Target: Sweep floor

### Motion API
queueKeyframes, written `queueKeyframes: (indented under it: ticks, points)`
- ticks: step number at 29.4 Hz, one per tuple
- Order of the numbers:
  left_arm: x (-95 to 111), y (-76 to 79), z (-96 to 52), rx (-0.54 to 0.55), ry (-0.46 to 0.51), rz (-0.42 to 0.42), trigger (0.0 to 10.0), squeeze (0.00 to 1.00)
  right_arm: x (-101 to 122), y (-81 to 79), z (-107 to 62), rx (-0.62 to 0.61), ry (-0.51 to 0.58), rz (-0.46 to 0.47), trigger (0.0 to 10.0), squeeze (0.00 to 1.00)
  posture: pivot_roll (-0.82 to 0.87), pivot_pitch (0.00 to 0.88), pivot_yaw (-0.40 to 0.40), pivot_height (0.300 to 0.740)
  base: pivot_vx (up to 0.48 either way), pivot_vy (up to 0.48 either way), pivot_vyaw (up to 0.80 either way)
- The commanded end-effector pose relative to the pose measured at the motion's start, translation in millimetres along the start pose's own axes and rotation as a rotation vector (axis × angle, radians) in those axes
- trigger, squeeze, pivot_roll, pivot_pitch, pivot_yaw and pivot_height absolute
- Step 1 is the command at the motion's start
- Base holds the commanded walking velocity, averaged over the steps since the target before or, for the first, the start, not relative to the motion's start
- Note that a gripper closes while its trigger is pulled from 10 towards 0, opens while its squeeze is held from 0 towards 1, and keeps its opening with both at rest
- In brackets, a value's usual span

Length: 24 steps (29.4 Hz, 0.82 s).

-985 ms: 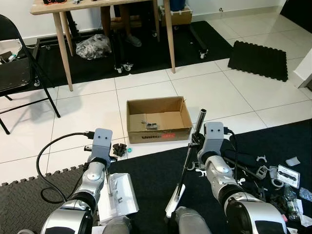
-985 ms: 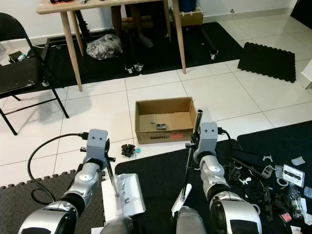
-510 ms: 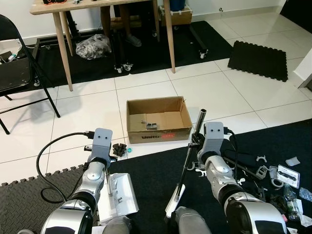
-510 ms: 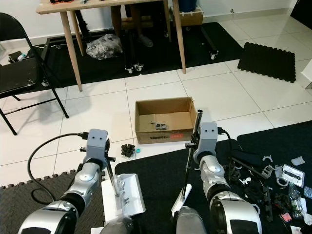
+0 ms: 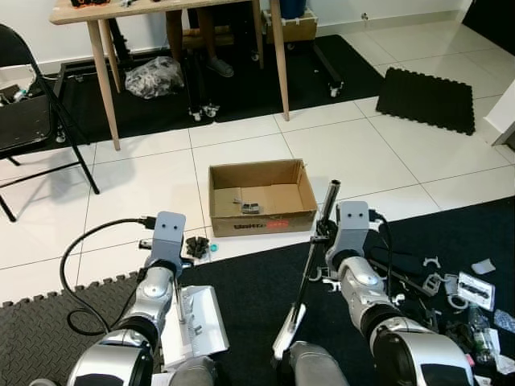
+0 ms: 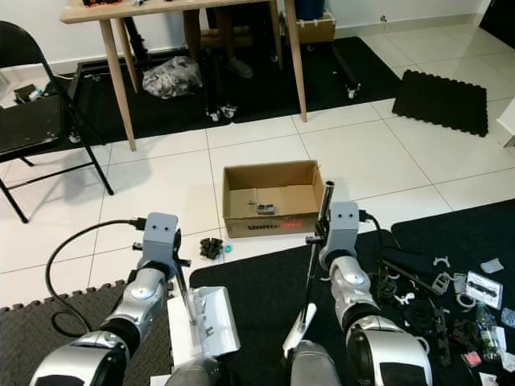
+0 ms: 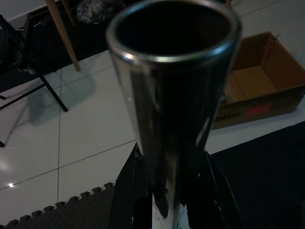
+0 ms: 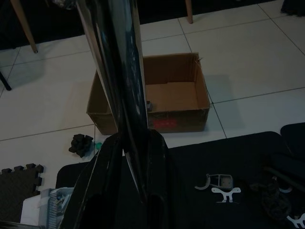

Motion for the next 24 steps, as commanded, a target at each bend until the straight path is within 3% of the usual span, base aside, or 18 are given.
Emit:
queueKeyframes:
  ticks: [1,24]
  points:
    - [-35.6,-10.4,-13.8,0.03,-0.154,0.069,10.0,0.0,-15.2,-0.1,-4.9,-0.003,-0.066,0.001,10.0,0.0,-0.02,0.0,0.036,0.74,0.0,0.0,0.0]
    - [-35.6,-9.7,-13.8,0.029,-0.155,0.074,10.0,0.0,-16.2,-1.3,-4.7,0.007,-0.078,-0.008,10.0,0.0,-0.01,0.0,0.027,0.74,0.0,0.0,0.0]
Point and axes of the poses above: a point about 5 cm out from each wrist's last joint towards the gripper, its own z axis pointing out of the wrist towards the gripper, its own x axis along the axis of the wrist's last joint, y = z × x, the point moved 2 cm from there along z, pointing out of the wrist towards the gripper, and after that the axes turned 6 degrees about z, right-handed, at the moved point
